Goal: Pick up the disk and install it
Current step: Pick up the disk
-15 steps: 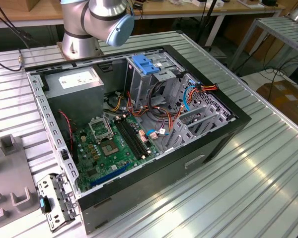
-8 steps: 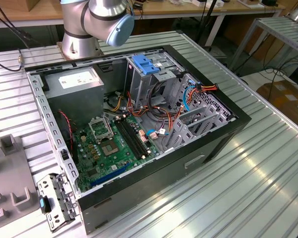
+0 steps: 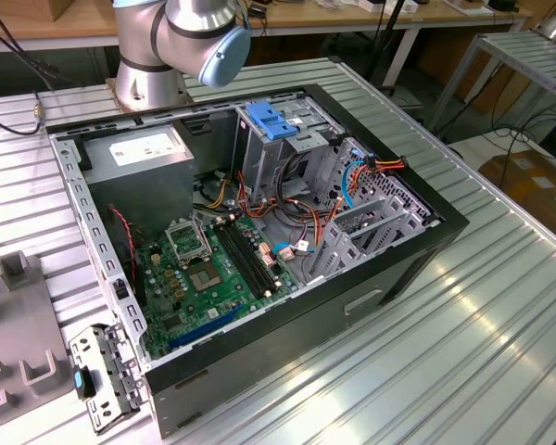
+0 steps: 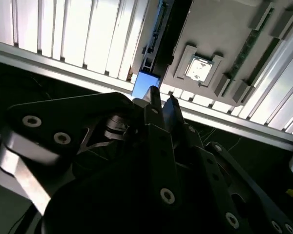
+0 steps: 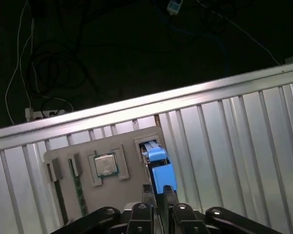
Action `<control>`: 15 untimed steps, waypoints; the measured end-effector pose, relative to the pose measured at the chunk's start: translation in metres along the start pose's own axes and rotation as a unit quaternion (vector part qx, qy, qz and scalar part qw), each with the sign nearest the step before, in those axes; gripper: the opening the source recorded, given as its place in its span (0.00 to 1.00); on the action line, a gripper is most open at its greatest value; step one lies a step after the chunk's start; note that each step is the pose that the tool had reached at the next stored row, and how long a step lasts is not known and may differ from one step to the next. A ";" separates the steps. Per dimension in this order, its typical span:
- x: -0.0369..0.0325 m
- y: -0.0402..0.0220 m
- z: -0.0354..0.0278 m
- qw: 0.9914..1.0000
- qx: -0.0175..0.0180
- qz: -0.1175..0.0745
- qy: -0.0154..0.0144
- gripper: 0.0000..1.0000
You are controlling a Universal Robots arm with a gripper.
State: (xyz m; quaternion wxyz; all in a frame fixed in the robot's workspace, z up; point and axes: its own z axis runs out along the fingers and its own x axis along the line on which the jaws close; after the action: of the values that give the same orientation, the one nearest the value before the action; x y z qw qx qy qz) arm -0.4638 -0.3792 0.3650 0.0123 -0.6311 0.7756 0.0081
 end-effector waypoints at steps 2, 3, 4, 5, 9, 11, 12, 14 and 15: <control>0.0001 0.0000 0.0029 1.000 -0.001 -0.024 0.000 0.36; 0.0001 0.0000 0.0054 0.999 -0.001 -0.041 0.000 0.42; 0.0002 0.0000 0.0067 0.999 -0.002 -0.050 0.000 0.48; 0.0002 0.0000 0.0091 0.998 -0.002 -0.061 0.000 0.48; -0.0029 0.0010 0.0199 0.997 -0.002 -0.077 0.000 0.54; -0.0029 0.0032 0.0244 0.997 -0.002 -0.079 0.000 0.54; -0.0027 0.0041 0.0259 0.997 -0.002 -0.080 0.000 0.54; -0.0025 0.0046 0.0303 0.997 -0.002 -0.081 0.000 0.54; -0.0024 0.0048 0.0333 0.997 -0.002 -0.082 0.000 0.54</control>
State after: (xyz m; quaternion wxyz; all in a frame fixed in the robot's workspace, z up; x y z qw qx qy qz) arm -0.4677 -0.3749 0.3318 0.0118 -0.6923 0.7215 0.0092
